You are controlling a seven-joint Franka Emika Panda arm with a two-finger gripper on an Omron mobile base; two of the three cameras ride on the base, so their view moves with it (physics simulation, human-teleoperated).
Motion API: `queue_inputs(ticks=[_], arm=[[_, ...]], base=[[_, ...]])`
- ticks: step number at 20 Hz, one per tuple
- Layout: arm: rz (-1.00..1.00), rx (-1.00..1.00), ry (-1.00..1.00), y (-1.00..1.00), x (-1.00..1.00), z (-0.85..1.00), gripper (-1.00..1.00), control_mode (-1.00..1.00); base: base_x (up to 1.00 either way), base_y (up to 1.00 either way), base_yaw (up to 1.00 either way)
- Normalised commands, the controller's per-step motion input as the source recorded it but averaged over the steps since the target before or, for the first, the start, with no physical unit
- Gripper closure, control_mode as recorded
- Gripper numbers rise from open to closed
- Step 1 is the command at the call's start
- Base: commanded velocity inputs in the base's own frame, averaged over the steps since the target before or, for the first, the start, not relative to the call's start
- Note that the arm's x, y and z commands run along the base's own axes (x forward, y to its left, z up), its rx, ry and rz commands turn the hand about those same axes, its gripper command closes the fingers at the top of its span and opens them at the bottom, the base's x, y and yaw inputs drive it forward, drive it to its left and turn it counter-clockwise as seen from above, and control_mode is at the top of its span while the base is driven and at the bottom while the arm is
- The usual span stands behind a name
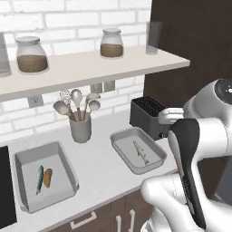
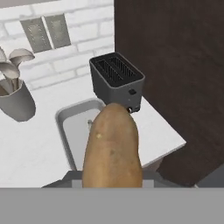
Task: Place one sweet potato and one fish in each tupperware on the nearby counter, to pack two identical lunches.
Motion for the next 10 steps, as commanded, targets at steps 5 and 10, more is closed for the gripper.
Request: queue_inputs(ticks=[5,10], arm=[[-0.06,-0.01,0.0,0.16,0.08,-0.19,1.0,-1.0],[0.0,0.01,0.08,0.0,-0.08,-0.53,1.0,-1.0]], base=[[0.0,0.0,0.0],[0.0,0.0,0.0]])
